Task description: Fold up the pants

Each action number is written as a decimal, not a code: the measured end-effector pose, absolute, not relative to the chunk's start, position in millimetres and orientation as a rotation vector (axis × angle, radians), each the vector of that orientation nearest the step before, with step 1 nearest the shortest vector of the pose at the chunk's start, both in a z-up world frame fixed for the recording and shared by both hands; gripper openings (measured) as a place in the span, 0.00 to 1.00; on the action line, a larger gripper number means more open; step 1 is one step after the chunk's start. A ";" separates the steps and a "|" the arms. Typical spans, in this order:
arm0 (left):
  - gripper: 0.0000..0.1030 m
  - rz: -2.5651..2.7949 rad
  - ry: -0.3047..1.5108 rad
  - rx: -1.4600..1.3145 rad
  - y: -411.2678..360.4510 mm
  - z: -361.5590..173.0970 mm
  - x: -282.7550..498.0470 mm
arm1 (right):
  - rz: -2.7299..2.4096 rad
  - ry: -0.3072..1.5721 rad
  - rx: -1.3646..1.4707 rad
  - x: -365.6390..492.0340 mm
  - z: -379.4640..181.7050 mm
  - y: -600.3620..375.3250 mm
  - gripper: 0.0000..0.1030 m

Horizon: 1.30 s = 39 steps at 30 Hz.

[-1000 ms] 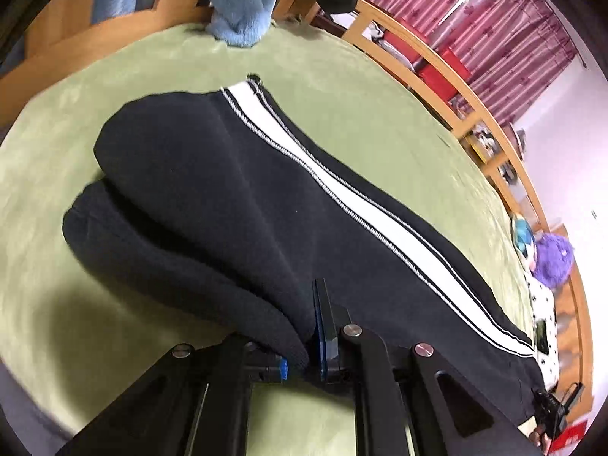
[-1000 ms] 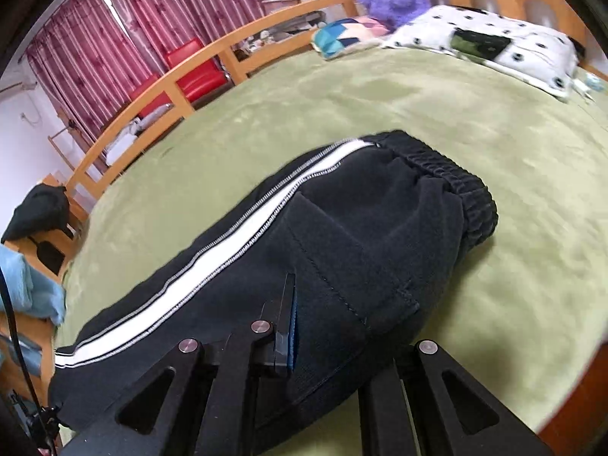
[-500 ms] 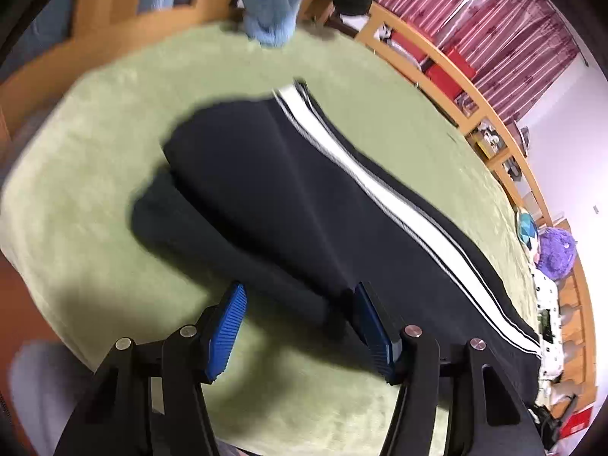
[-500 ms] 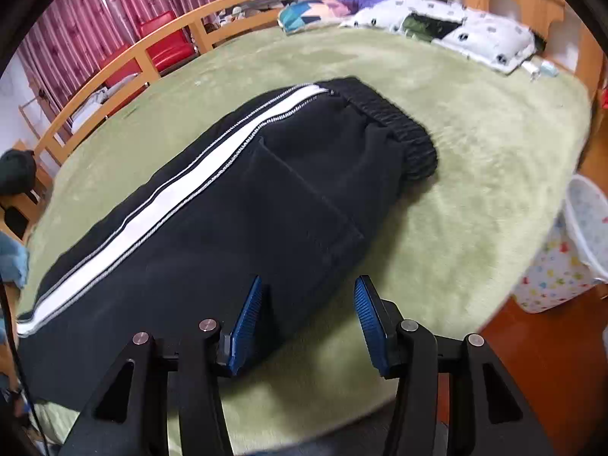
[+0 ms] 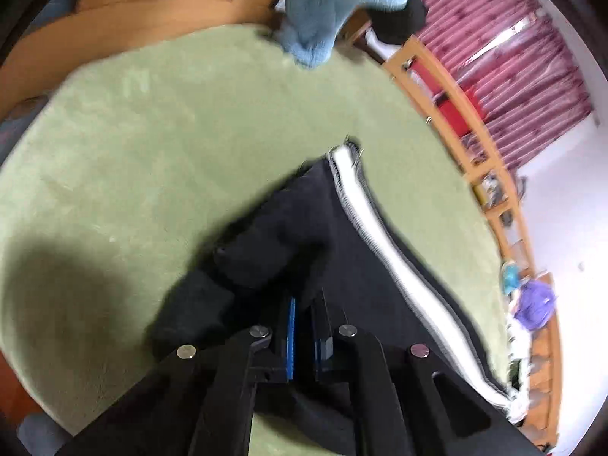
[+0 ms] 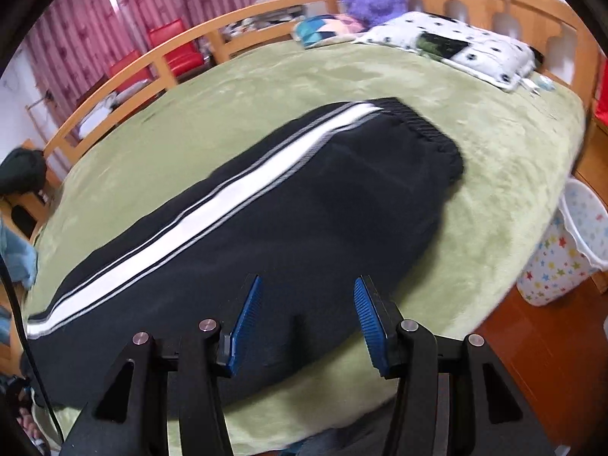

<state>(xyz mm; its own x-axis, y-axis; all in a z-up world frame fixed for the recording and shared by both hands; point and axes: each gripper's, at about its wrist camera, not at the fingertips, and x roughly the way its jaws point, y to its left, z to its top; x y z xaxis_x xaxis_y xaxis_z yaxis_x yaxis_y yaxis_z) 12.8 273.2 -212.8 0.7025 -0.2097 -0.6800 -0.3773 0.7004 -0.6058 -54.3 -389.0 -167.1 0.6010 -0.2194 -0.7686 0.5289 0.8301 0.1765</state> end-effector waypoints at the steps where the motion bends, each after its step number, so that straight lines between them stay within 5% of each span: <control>1: 0.07 0.092 0.774 -0.810 275.0 -202.7 3.2 | -0.440 0.822 0.394 -49.9 -165.5 -382.8 0.48; 5: 0.10 0.068 0.781 -0.742 269.4 -191.0 -12.8 | -0.401 0.804 0.339 -37.3 -157.9 -360.6 0.49; 8: 0.32 0.130 0.874 -0.702 270.6 -209.4 -11.8 | -0.362 0.824 0.341 -27.4 -163.3 -351.2 0.48; 19: 0.34 0.215 0.930 -0.778 275.7 -241.0 -19.6 | -0.338 0.866 0.378 -27.5 -182.9 -336.6 0.49; 23: 0.47 0.249 0.958 -0.789 275.7 -242.7 -27.0 | -0.351 0.874 0.381 -31.3 -184.3 -334.2 0.49; 29: 0.50 0.229 0.932 -0.860 284.4 -255.0 -19.2 | -0.371 0.893 0.405 -28.4 -191.4 -334.5 0.48; 31: 0.48 0.253 0.916 -0.881 284.7 -259.2 -11.3 | -0.369 0.896 0.410 -24.9 -193.2 -332.9 0.49; 34: 0.17 0.259 0.875 -0.834 286.4 -251.2 -6.4 | -0.360 0.899 0.397 -20.5 -193.3 -327.9 0.48; 39: 0.14 0.165 0.753 -0.845 302.4 -219.3 -20.8 | -0.350 0.885 0.376 -20.9 -188.8 -324.4 0.49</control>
